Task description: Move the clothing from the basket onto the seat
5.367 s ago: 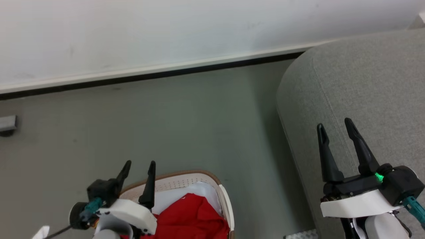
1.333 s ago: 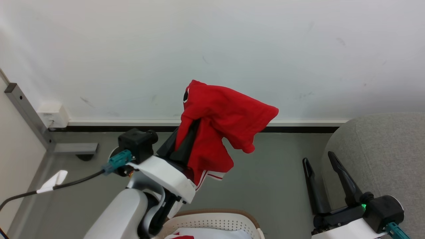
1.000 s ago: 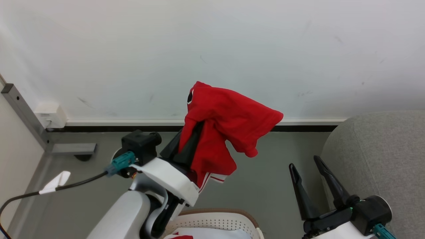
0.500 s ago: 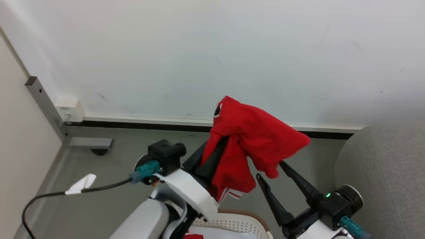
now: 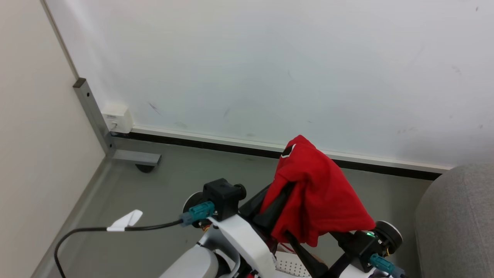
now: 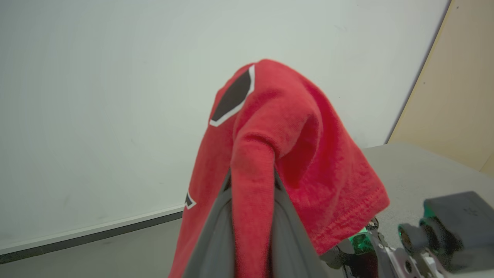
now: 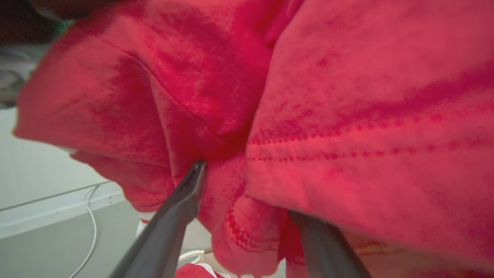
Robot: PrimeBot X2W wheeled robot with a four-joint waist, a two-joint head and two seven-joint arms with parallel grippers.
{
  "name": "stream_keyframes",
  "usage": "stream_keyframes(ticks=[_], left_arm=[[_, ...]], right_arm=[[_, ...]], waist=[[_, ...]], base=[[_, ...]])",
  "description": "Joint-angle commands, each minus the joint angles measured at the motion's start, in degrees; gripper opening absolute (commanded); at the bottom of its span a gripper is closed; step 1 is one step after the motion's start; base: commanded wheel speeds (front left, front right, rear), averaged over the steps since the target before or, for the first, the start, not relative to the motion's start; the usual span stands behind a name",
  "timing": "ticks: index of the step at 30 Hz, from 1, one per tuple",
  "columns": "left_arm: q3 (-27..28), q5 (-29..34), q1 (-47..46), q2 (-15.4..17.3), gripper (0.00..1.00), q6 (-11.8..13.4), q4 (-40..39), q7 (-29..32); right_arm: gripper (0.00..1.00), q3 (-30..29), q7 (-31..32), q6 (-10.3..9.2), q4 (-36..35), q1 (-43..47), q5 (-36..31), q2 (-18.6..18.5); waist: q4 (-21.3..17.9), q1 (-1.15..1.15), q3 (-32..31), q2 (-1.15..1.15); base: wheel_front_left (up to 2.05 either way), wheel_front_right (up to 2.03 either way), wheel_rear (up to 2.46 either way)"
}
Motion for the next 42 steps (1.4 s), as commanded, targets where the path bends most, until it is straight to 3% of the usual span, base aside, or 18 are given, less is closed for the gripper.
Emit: stream_keyframes(ticks=[1,6,16,17,18,19,35,36,37,38,42], left_arm=[[-0.4,0.0,0.6,-0.1,0.0,-0.2,-0.4,0.2],[-1.6,-0.2,0.9,-0.6,0.0,-0.5,-0.6,0.7],[-3.4,-0.8,1.3,-1.2,0.0,-0.8,-0.4,1.2],[-3.4,-0.8,1.4,-1.1,0.0,-0.8,-0.3,1.1],[-3.4,-0.9,1.4,-1.1,0.0,-0.7,-0.3,1.1],[-3.4,-1.0,1.4,-1.0,0.0,-0.7,-0.3,1.0],[-2.0,-1.5,1.3,0.2,0.0,0.8,2.1,0.2],[-2.0,-1.6,1.4,0.3,0.16,0.9,2.3,0.3],[-2.0,-1.6,1.4,0.3,0.49,0.9,2.5,0.4],[-2.0,-1.7,1.5,0.4,1.0,1.0,2.6,0.4],[-1.9,-1.8,1.7,0.7,1.0,1.2,2.8,0.6]], right_arm=[[1.0,1.0,0.1,-0.13,1.9,-1.3,0.3,0.3],[1.0,2.3,0.1,-0.14,5.9,-4.0,1.0,2.7],[1.0,-0.3,0.1,-0.14,12.5,-6.9,0.1,6.5],[0.91,-0.4,0.1,-0.14,12.6,-7.1,0.1,6.7],[0.35,-0.5,0.1,-0.14,12.7,-7.2,0.2,6.8],[0.0,-0.6,0.1,-0.14,12.6,-7.4,0.4,6.9],[0.0,-1.6,0.0,-0.14,8.0,-4.0,3.8,5.2],[0.0,-2.2,0.0,-0.14,7.5,-3.5,4.1,5.2],[0.0,-3.0,0.0,-0.14,6.9,-2.9,4.5,5.2],[0.0,-3.6,0.0,-0.13,6.1,-2.3,4.7,5.2],[0.0,-6.2,0.0,-0.13,3.8,-0.4,5.0,4.7]], waist=[[0.4,0.0,-0.2,0.0],[1.1,0.0,-0.4,0.0],[1.7,0.0,-0.4,0.0],[1.7,0.0,-0.4,0.0],[1.6,0.0,-0.4,0.0],[1.6,0.0,-0.4,0.0],[0.1,0.0,0.6,0.0],[0.0,0.0,0.6,0.0],[-0.1,0.0,0.7,0.0],[-0.2,0.0,0.7,0.0],[-1.1,0.0,1.0,0.0]], base=[[0.0,0.0,0.0],[0.0,0.0,0.0],[0.0,0.0,0.0],[0.0,0.0,0.0],[0.0,0.0,0.0],[0.0,0.0,0.0],[0.0,0.0,0.0],[0.0,0.0,0.0],[0.0,0.0,0.0],[0.0,0.0,0.0],[0.0,0.0,0.0]])
